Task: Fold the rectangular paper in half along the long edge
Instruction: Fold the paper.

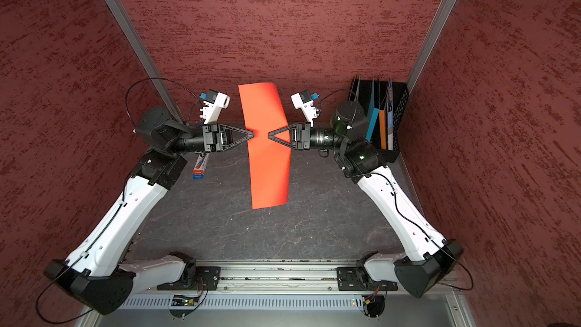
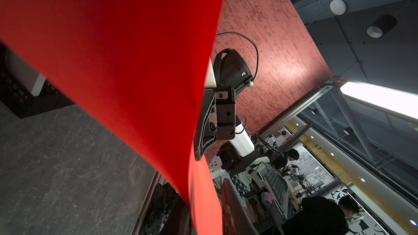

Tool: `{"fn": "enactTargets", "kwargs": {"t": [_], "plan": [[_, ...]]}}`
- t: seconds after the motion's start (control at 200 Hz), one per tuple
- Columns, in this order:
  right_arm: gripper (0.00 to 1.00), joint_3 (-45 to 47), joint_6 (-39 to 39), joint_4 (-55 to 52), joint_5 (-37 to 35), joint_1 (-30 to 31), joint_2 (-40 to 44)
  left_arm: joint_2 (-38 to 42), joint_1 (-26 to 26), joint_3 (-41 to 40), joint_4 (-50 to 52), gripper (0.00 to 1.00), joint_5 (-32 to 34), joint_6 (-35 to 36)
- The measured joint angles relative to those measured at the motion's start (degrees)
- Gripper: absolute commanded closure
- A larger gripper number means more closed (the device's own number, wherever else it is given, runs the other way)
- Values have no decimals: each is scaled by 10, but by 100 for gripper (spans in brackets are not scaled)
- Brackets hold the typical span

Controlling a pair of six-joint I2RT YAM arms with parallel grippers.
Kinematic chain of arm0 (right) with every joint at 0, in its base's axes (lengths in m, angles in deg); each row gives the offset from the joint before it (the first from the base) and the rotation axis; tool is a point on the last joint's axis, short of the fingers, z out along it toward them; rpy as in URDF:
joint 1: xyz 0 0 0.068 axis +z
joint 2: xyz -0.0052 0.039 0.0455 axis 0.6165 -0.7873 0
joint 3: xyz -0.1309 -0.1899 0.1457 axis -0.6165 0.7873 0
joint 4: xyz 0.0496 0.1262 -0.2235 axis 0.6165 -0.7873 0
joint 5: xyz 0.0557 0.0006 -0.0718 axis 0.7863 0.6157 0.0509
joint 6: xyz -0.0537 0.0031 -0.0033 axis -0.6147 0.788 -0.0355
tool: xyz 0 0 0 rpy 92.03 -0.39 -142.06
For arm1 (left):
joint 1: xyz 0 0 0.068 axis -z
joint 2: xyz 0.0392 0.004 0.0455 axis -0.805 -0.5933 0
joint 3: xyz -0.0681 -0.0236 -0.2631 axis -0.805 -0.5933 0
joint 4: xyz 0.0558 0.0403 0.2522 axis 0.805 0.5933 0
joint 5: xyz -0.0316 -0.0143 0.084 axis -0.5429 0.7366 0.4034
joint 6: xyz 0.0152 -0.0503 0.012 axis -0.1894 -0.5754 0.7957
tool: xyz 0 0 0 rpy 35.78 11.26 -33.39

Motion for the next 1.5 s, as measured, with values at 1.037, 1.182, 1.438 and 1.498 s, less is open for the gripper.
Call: {"fn": "enactTargets", "kwargs": {"t": [1.037,1.182,1.438,1.498], "plan": [[57,6,-24,3,-32,17,8,-17,18,-1,-18,100,2,-5],[26,3,-63,-35,-51,17,25,-18,21,-1,-22,100,-13,-5],[45,-16,-106,-58,-68,17,51,-37,31,3,-48,100,-50,-23],[51,-20,-110,-60,-68,17,51,-42,36,5,-50,100,-54,-24]]}}
